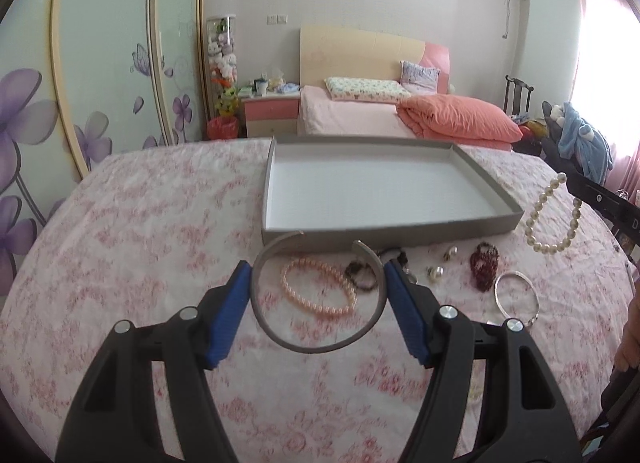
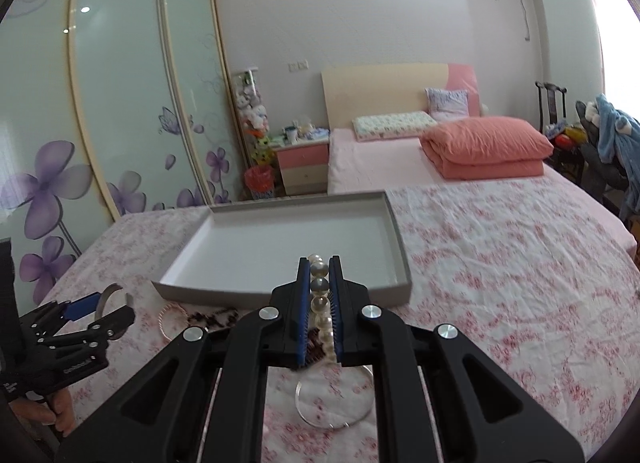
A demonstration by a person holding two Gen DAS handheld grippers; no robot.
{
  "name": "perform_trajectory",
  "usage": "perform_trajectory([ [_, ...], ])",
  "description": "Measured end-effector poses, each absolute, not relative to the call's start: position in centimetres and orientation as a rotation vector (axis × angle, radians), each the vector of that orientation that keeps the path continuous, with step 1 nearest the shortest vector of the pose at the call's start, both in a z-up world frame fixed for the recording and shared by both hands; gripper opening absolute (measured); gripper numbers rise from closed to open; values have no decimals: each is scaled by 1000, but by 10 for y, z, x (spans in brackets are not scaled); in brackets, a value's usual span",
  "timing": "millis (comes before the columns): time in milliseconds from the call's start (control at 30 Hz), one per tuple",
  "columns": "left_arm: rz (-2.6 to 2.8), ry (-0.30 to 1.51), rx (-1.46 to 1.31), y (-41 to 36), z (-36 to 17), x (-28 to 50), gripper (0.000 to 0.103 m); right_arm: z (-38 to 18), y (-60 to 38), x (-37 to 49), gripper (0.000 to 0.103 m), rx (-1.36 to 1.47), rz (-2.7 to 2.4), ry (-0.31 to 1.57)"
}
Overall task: Organize jewelry
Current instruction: 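Place the cuff in the gray tray with the left tool while the right tool places the pearl bracelet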
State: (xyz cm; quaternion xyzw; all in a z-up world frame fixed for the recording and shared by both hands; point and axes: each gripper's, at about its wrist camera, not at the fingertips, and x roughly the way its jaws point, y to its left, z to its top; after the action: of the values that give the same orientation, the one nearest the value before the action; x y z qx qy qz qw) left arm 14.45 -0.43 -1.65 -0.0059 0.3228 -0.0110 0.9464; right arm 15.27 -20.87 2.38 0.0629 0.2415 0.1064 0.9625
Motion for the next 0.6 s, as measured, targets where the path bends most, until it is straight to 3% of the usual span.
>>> perform_trajectory([
  [600, -16, 526, 18, -22, 18, 225, 66, 52, -188, 218, 10, 123, 222, 402],
])
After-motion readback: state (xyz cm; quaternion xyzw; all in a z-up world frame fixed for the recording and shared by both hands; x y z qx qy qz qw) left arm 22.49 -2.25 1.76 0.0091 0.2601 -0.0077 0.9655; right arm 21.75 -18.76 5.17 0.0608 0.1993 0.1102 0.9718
